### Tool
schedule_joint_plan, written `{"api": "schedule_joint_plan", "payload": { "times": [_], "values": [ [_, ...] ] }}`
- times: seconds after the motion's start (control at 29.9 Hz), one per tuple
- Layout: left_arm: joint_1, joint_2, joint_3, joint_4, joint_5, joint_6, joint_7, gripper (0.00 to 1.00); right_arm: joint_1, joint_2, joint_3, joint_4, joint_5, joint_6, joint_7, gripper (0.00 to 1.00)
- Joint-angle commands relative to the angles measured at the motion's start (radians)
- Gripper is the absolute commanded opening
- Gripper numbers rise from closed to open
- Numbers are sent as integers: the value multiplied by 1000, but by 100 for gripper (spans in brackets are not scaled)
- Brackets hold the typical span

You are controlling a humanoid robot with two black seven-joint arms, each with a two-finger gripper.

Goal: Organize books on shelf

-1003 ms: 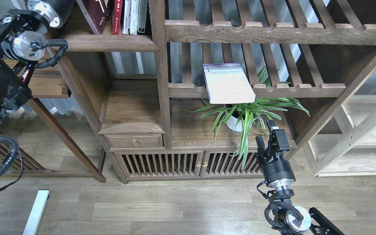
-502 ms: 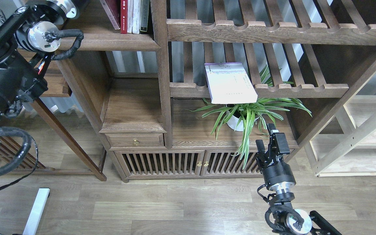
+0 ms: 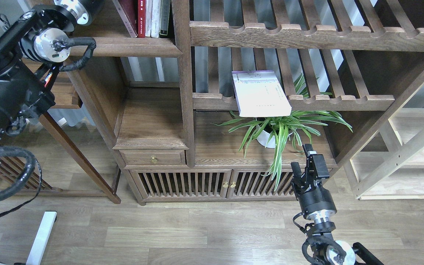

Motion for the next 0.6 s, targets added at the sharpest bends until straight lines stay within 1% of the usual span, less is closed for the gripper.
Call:
{"api": "schedule_joint_plan", "payload": {
  "times": [0.0, 0.13, 0.57],
  "values": [
    [18, 0, 1, -16, -2, -3, 15, 92, 0, 0, 0, 2, 0, 0, 0, 99],
    [30, 4, -1, -33, -2, -3, 35, 92, 0, 1, -1, 2, 0, 0, 0, 100],
    [51, 21, -1, -32, 0, 8, 35, 94, 3, 4, -6, 2, 0, 0, 0, 100]
  ]
}}
